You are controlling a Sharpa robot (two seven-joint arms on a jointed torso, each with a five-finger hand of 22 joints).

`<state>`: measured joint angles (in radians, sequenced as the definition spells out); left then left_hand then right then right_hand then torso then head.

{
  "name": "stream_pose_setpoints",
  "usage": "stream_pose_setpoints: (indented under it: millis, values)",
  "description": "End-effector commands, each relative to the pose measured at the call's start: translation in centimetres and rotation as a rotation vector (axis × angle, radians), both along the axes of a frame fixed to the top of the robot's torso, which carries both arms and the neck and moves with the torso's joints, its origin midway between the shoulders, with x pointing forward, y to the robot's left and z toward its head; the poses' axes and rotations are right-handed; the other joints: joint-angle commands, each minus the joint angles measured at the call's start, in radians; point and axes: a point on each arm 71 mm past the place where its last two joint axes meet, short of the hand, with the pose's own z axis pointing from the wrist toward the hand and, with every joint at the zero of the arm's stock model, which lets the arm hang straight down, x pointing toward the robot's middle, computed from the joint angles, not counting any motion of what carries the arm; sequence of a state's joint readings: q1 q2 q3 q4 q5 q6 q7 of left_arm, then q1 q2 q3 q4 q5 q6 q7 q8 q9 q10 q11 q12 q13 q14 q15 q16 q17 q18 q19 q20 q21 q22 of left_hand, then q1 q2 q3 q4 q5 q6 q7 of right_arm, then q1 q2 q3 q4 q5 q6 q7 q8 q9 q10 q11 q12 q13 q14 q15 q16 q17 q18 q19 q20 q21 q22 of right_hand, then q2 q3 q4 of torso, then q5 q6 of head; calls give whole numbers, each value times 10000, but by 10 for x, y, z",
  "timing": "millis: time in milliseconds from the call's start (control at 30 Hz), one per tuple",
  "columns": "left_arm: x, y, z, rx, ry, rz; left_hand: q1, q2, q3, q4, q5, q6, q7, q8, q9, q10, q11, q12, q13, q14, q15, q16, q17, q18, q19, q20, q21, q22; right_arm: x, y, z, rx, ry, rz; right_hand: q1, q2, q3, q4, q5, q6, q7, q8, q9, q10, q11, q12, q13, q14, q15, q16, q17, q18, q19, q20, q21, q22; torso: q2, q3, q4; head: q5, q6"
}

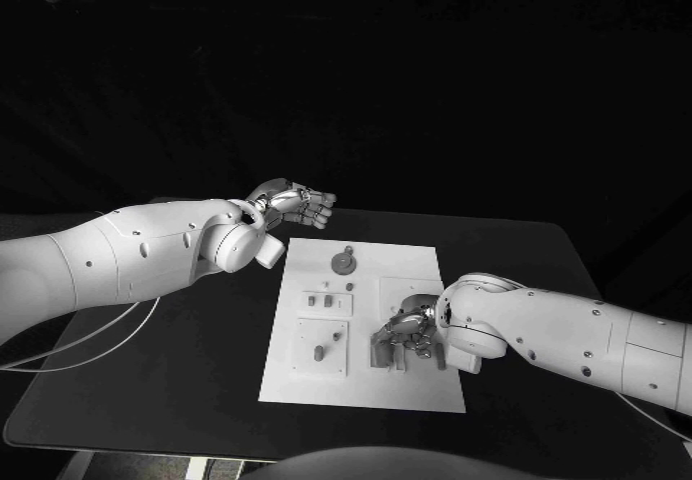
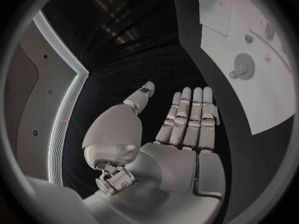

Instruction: Assemble the parts on the task board

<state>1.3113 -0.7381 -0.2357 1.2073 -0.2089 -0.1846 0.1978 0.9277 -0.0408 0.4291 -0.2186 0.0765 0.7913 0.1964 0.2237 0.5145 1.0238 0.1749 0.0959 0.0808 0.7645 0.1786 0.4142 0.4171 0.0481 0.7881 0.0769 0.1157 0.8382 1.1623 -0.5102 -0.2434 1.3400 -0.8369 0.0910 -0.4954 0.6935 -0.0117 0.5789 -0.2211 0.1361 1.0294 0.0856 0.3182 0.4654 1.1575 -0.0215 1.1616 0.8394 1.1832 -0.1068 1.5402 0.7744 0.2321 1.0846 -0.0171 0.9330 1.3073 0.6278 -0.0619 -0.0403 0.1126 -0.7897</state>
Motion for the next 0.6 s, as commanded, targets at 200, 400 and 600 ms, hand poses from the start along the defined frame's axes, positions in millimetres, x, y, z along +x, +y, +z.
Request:
stream_pose_setpoints:
  millis: [200,400,600]
  values:
    - [0,-3,1,-58,-54,-149,18,-43,26,-16,-44,-47,-34,38,-17,-49,-25,-51,-12,-80,-4,-58,17,212,-91,11,-17,18,2,1,-1,-227,-181,196,-62,-125,106,4,-124,-39,63,-15,9,-15,18,-67,29,-62,-27,-10,21,297,-85,39,-25,107,1,8,-1,17,-7]
    - [0,-3,1,-57,-43,-165,19,-44,25,-16,-44,-52,-34,36,-19,-52,-25,-53,-14,-81,-4,-60,19,212,-92,11,-17,20,4,1,-2,-331,-299,66,-64,-273,121,22,-174,-75,78,-34,4,-58,34,-77,44,-95,-23,-13,24,297,-113,43,-28,115,0,9,-4,22,-50]
    - [0,-5,1,-67,-42,-198,20,-43,25,-15,-43,-55,-34,36,-20,-54,-24,-54,-16,-81,-4,-61,21,212,-93,11,-17,21,5,0,-3,-363,-281,56,-85,-352,132,75,-227,-91,86,-42,4,-80,41,-80,56,-111,-24,-14,25,297,-118,47,-27,118,0,4,-2,38,-47]
